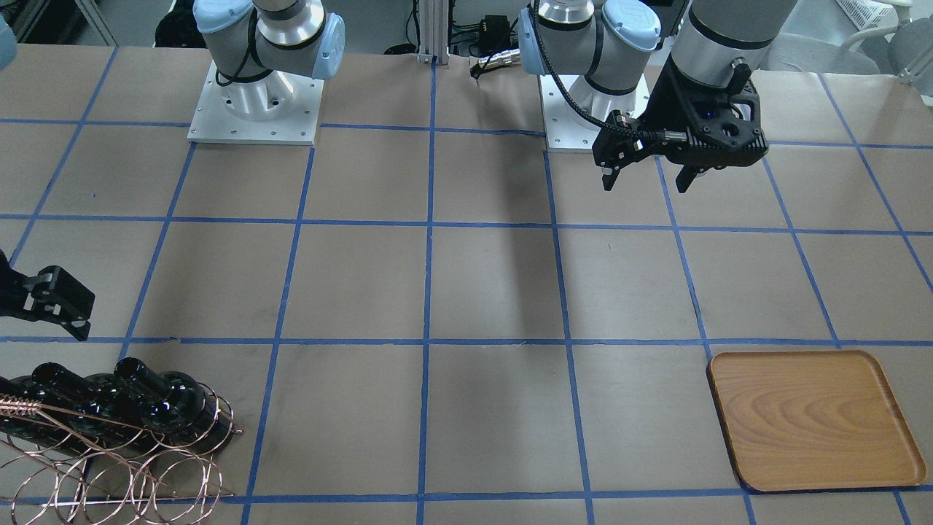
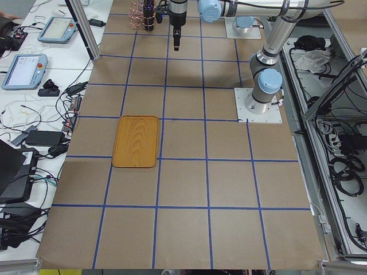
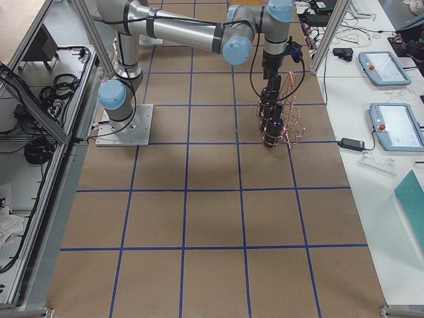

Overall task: Take wine from basket and place on tray
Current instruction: 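Lower the right gripper onto the neck of the nearest dark bottle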

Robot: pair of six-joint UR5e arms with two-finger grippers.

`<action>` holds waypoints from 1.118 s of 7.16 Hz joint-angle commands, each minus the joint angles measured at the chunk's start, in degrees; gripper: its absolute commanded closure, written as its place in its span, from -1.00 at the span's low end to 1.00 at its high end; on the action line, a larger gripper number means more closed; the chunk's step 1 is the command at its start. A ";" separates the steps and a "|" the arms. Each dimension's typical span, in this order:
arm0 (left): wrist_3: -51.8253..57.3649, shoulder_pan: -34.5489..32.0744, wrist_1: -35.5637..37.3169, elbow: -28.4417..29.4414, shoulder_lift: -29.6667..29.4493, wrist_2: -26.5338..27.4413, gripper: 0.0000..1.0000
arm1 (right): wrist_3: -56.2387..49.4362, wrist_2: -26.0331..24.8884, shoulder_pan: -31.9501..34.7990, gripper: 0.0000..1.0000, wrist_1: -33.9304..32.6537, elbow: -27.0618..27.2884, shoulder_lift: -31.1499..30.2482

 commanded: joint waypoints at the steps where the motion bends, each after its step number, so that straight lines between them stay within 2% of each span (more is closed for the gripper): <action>1: 0.00 -0.01 0.00 -0.11 0.04 -0.25 -1.00 | 1.76 2.97 -0.14 -0.96 -1.48 -0.47 2.27; 4: 0.00 -0.01 0.00 -0.11 0.04 -0.34 -1.00 | 2.13 2.83 -0.14 -0.91 -3.85 -0.39 4.48; 5: 0.00 -0.01 0.00 -0.11 0.04 -0.25 -1.00 | 2.21 2.73 -0.14 -0.53 -3.85 -0.30 4.57; 6: 0.00 -0.01 0.00 -0.11 -0.05 -0.34 -1.00 | 3.61 2.47 -0.05 -0.01 -3.85 -0.30 5.09; 8: 0.00 0.08 0.00 -0.11 -0.05 -0.34 -1.00 | 4.67 2.56 0.30 0.30 -3.85 -0.47 5.01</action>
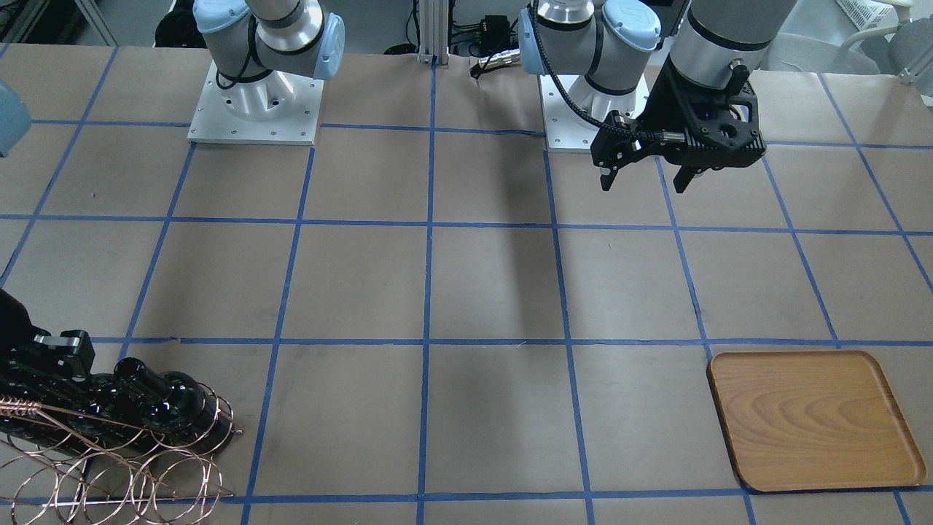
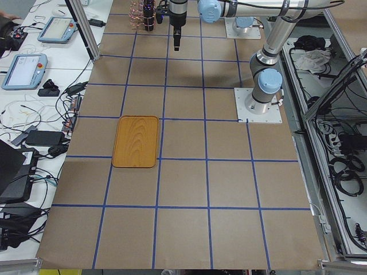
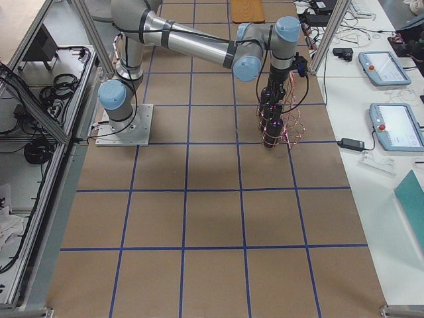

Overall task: Take wine from basket and place on tray
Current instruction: 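Lower the right gripper onto the neck of the nearest dark bottle, then lift the dark bottle out of the rack with the right gripper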

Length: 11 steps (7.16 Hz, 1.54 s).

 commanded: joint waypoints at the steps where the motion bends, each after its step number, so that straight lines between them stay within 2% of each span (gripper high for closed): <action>1: 0.00 0.16 0.09 0.09 -0.01 0.17 -1.00 | 0.57 -0.19 0.22 0.37 -0.01 -0.10 -0.16; 3: 0.00 0.16 0.09 0.00 -0.01 -0.01 -1.00 | 0.57 -1.23 0.92 0.39 0.86 -2.36 -2.70; 4: 0.00 0.16 0.00 0.00 -0.01 -0.01 -1.00 | 0.48 -1.50 0.92 0.37 3.74 -4.56 -4.37; 6: 0.00 0.16 0.00 0.00 -0.01 0.25 -1.00 | 0.48 -2.12 0.92 0.36 15.05 -10.79 -8.31; 7: 0.00 0.16 0.00 0.00 -0.01 0.43 -1.00 | 0.48 -2.38 1.01 0.36 18.76 -10.99 -11.30; 8: 0.00 0.16 0.00 0.00 -0.01 0.43 -1.00 | 0.65 -2.82 1.18 0.40 22.28 -9.78 -12.72; 9: 0.00 0.16 0.00 0.00 -0.01 0.52 -1.00 | 2.74 -3.00 2.66 0.43 22.40 -4.46 -14.73; 11: 0.09 0.16 0.00 0.00 -0.01 0.61 -1.00 | 9.92 -4.31 8.18 0.44 15.40 6.28 -18.69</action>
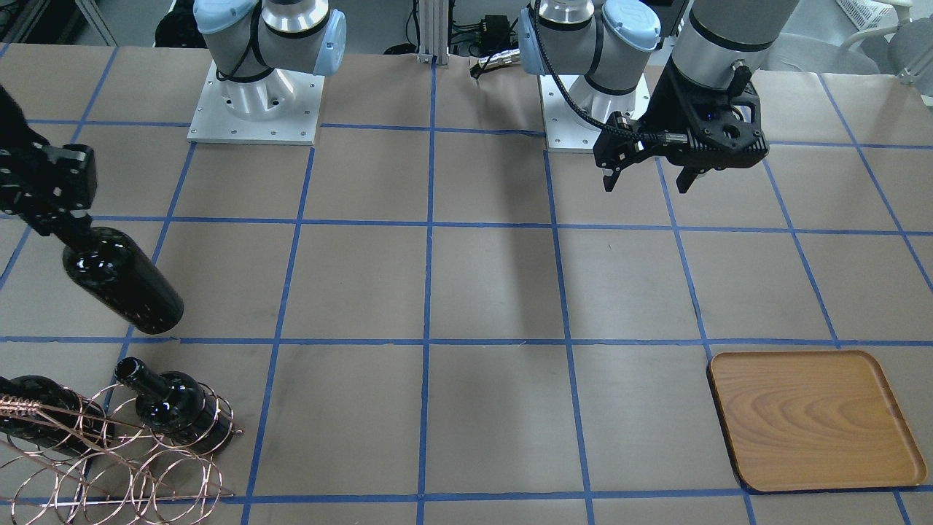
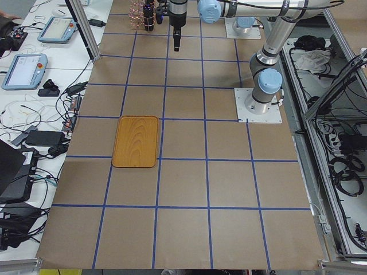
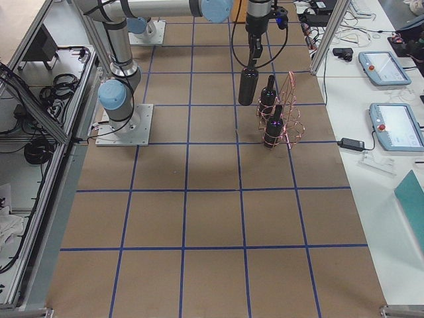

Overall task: Take wine from basket and place on tray
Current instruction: 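Lift the dark bottle out of the rack with the right gripper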

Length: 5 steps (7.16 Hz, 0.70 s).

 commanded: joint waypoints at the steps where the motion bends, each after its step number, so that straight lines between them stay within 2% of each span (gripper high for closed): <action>1: -0.02 0.00 0.00 0.00 0.00 0.08 -1.00 | 11.92 -0.09 7.94 0.45 -2.95 7.46 -2.26; 2: -0.02 0.00 0.09 0.00 0.00 0.08 -1.00 | 22.17 -0.08 14.26 0.44 -3.56 7.48 -1.56; 5: 0.07 0.26 0.09 0.09 0.09 0.17 -1.00 | 42.52 -0.87 31.31 0.44 -9.34 5.91 3.87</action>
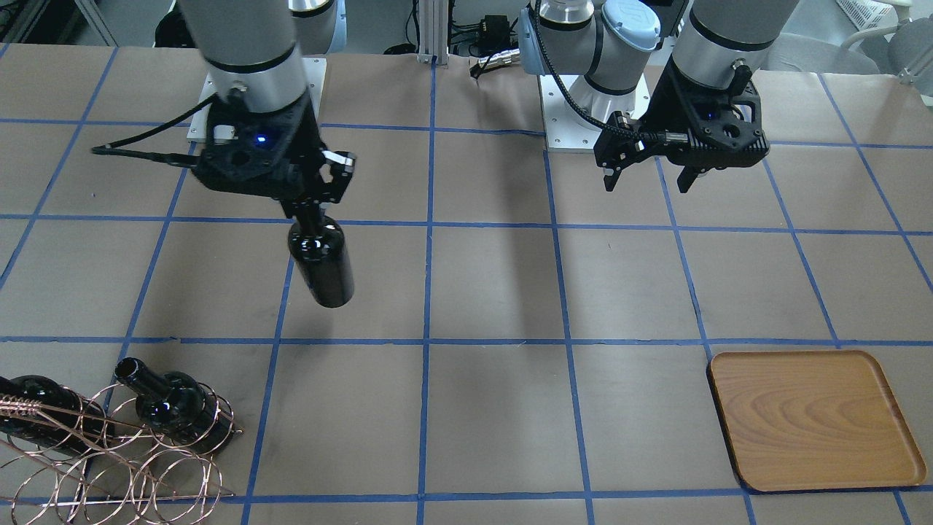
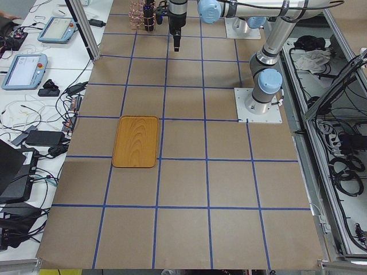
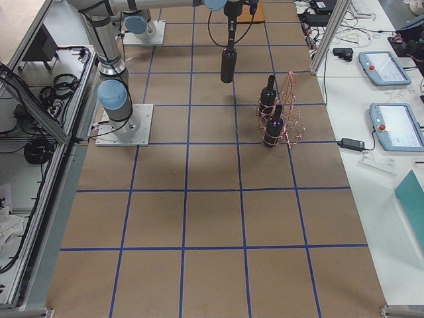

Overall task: Take wine from basket and place on tray
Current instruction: 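Lift the dark bottle out of the rack with the right gripper, then carry the bottle across toward the left gripper with the right arm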

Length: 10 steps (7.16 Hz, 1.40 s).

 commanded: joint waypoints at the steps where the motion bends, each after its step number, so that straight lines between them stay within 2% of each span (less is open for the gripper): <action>1: 0.01 0.11 0.06 0.07 -0.02 0.01 -1.00 | 14.14 -1.60 11.36 0.44 -2.49 -3.27 6.29; 3: 0.01 0.19 0.06 0.07 0.07 0.01 -1.00 | 22.96 -1.18 17.71 0.44 -2.58 -8.11 11.49; 10: 0.01 0.19 0.06 0.07 0.07 0.01 -1.00 | 28.52 -0.04 20.71 0.44 -4.33 -8.57 12.47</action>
